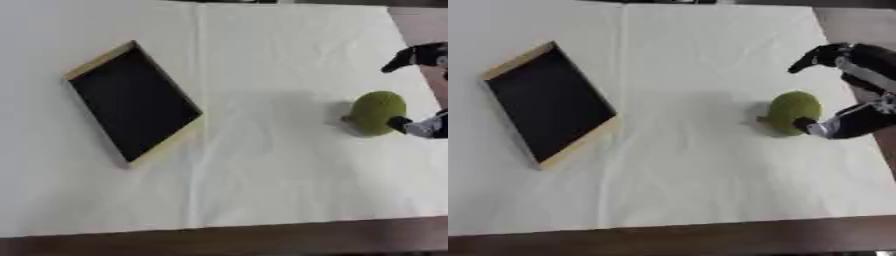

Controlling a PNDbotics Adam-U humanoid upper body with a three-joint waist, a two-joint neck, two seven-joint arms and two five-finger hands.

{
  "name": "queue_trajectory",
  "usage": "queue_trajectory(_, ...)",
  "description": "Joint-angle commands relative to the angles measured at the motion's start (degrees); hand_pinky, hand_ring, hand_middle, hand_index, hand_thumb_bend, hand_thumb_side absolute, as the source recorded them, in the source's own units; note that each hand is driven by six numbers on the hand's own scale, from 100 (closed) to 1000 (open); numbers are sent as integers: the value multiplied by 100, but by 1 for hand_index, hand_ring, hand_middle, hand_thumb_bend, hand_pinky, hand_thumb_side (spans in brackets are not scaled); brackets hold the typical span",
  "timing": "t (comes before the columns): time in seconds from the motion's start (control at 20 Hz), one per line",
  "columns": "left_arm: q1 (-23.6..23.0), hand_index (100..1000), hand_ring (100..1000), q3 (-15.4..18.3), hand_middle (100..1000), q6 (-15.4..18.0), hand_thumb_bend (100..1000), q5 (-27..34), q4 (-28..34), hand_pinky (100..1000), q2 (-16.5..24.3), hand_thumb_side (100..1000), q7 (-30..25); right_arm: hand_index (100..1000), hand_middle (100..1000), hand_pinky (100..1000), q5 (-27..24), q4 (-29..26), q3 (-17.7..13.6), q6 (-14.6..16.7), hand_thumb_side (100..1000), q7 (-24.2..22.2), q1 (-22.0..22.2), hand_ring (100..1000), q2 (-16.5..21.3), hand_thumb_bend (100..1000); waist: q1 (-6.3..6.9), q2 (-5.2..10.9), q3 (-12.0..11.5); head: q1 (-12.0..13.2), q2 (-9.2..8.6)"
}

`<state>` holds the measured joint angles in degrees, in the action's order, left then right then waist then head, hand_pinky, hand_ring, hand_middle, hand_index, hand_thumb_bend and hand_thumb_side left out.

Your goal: Pick up objects on the table and place them in the box.

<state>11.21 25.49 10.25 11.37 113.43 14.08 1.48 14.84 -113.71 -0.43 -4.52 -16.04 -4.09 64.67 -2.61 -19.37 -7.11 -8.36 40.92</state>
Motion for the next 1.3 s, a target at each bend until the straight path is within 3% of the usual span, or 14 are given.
queue_trajectory(0.05, 56, 749, 667, -10, 699, -6, 100, 20, 116, 690, 126, 605, -4, 849, 809, 898, 46, -88, 0, -110, 163, -62, -78, 962, 247, 410, 10, 84, -14, -46, -56)
queue_trajectory(0.4, 63, 749, 667, -21, 699, -11, 100, 23, 116, 690, 103, 605, -24, 851, 818, 900, 12, -88, 109, -351, 116, -201, -144, 963, 199, 386, 31, 54, -41, -66, -78)
queue_trajectory(0.6, 64, 749, 667, -28, 700, -11, 100, 25, 116, 690, 90, 605, -37, 851, 823, 898, 126, -26, 159, -442, 142, -269, -228, 960, 170, 405, 44, 41, -62, -77, -92)
queue_trajectory(1.3, 88, 748, 668, -52, 700, -14, 100, 41, 116, 690, 58, 605, -73, 849, 829, 893, 393, 796, 308, -379, 156, -364, -484, 959, 72, 408, 63, 2, -124, -103, -125)
